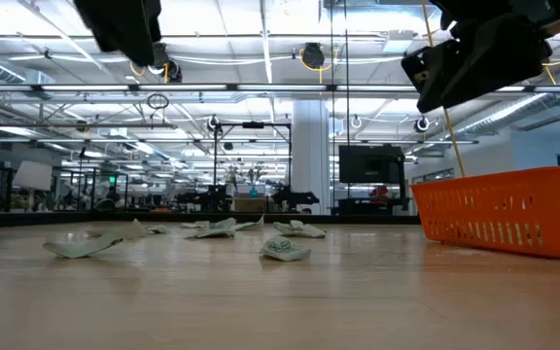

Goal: Pick and place Stevia / Truvia into bins
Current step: Put the stevia packet into the orange basket

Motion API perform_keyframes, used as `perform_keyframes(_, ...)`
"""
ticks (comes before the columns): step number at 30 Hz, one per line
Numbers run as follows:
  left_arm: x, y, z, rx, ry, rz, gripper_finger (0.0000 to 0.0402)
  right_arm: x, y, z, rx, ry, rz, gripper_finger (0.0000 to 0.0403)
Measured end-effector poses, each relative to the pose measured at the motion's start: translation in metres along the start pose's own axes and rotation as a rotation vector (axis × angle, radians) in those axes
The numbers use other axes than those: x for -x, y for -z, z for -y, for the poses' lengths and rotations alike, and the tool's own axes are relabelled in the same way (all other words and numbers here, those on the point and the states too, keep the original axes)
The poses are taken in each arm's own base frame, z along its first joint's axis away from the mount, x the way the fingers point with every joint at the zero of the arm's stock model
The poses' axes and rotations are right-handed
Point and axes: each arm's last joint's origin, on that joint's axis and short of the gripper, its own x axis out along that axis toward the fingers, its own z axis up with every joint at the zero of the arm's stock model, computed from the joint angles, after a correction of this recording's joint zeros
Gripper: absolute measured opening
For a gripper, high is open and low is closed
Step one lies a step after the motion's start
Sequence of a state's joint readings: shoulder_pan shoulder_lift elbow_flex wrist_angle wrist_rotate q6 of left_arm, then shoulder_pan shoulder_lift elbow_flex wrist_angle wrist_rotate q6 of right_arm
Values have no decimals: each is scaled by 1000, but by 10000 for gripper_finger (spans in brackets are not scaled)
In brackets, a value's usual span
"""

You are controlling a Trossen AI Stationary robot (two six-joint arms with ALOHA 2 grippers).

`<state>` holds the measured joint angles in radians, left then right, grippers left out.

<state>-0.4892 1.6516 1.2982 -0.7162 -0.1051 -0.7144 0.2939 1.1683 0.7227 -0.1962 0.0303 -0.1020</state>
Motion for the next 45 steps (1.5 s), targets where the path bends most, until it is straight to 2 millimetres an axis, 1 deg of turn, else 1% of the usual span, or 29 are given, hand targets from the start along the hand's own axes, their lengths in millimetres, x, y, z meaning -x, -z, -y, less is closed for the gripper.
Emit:
perform_keyframes(5,-27,16,-6,50,31,72,127,0,-3,0,-1,3,34,114)
perform_keyframes(10,-44,29,-21,49,-26,73,127,0,-6,1,3,6,61,114)
perform_keyframes(15,-53,37,-36,69,-92,60,127,0,-6,1,47,8,62,114)
perform_keyframes(19,-58,36,-43,111,-78,80,127,0,-6,1,64,8,62,114)
perform_keyframes(23,-62,37,-45,98,-43,102,127,0,-6,1,73,8,61,114)
perform_keyframes(30,-66,43,-43,109,-33,101,127,0,-6,1,87,9,60,114)
perform_keyframes(32,-70,44,-43,106,-40,94,127,0,-6,1,94,8,58,114)
perform_keyframes(39,-96,52,-51,92,-76,-14,127,0,-6,1,94,8,57,114)
perform_keyframes(45,-104,51,-55,88,-93,-31,127,0,-6,1,93,8,57,114)
